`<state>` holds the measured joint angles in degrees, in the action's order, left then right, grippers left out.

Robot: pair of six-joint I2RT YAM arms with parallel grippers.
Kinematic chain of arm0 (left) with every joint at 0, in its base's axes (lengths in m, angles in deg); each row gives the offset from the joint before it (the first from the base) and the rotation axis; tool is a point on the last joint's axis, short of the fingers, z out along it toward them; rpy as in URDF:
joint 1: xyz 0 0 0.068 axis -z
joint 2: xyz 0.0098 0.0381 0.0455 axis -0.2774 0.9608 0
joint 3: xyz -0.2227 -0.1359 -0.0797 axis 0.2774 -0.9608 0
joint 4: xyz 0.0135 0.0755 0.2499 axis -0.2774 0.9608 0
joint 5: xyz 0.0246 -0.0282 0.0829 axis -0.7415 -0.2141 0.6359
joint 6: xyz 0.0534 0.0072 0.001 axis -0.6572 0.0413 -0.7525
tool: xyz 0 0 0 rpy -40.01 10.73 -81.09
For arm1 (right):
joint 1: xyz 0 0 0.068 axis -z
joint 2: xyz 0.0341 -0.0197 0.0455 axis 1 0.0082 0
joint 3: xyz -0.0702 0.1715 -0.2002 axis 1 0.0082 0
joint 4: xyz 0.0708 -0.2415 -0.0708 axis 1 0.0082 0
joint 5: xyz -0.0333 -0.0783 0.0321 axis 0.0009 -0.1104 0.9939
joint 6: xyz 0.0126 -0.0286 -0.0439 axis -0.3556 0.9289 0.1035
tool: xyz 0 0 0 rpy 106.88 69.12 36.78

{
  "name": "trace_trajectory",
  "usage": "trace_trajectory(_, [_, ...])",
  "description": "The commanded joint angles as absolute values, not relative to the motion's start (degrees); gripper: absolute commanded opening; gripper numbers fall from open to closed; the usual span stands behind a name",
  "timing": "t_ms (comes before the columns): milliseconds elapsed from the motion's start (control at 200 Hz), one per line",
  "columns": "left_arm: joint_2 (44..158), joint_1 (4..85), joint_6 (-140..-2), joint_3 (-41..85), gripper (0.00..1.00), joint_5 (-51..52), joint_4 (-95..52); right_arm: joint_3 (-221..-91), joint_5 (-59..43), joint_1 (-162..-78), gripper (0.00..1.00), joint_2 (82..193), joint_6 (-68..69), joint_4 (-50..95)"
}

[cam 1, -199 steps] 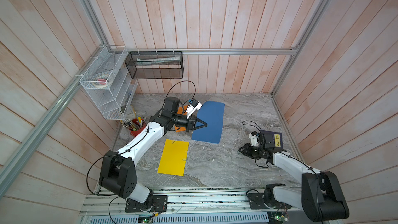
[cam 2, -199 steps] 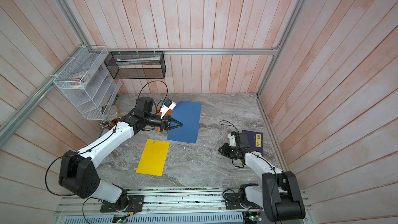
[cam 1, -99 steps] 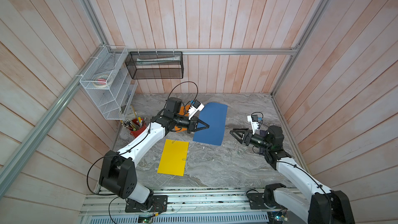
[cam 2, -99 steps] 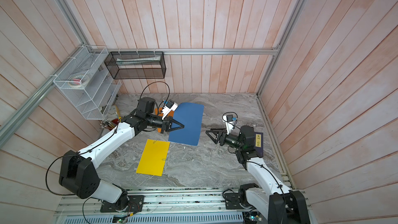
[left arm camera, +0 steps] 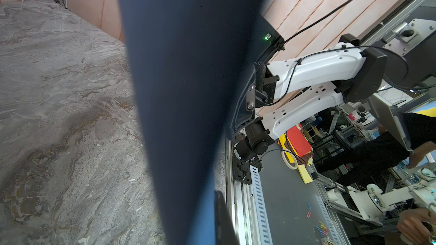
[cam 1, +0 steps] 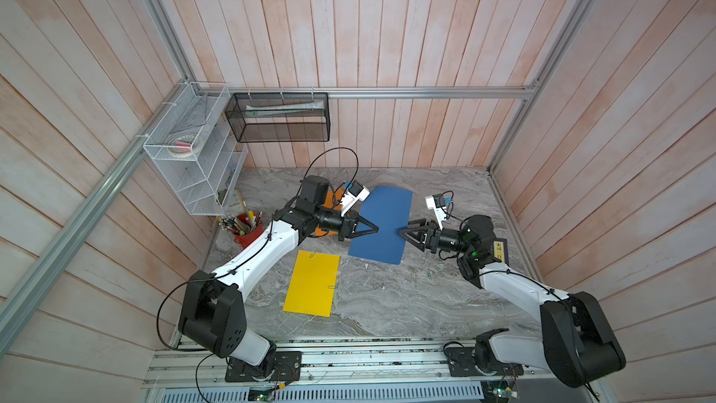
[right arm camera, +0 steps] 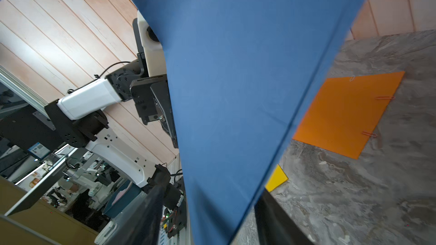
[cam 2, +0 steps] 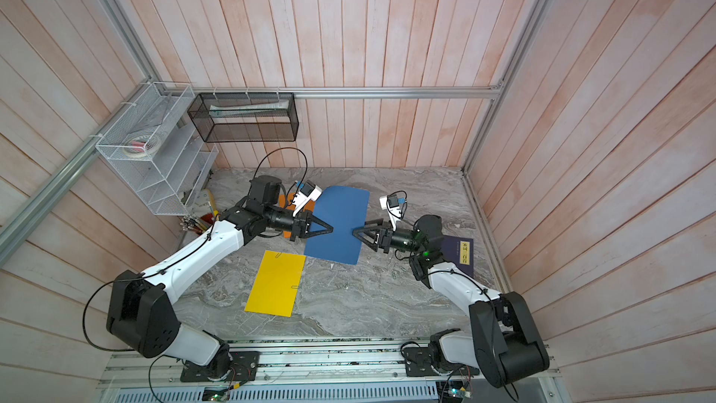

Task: Unclip the paperclips from the documents
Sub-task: Place the document at the center of the board.

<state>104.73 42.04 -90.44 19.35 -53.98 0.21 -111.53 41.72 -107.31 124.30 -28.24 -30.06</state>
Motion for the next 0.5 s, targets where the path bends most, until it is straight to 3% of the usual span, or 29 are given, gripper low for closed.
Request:
trace_trajectory(0, [105.1,42.2,-90.2,20.7,0.00,-55.2,-0.2,-113.1,43.5,-107.8,0.53,125.8,-31.6,-37.1])
trace_trajectory(330, [105.3,42.1,-90.2,20.8,0.00,-54.0,-0.2,-112.9,44.4,-107.8,0.10,129.4,-36.9,-45.6])
trace_trajectory(495, [105.1,41.6,-90.2,21.0,0.03,-52.1,0.1,-112.9,44.4,-107.3,0.00,129.7,-36.6,-45.2])
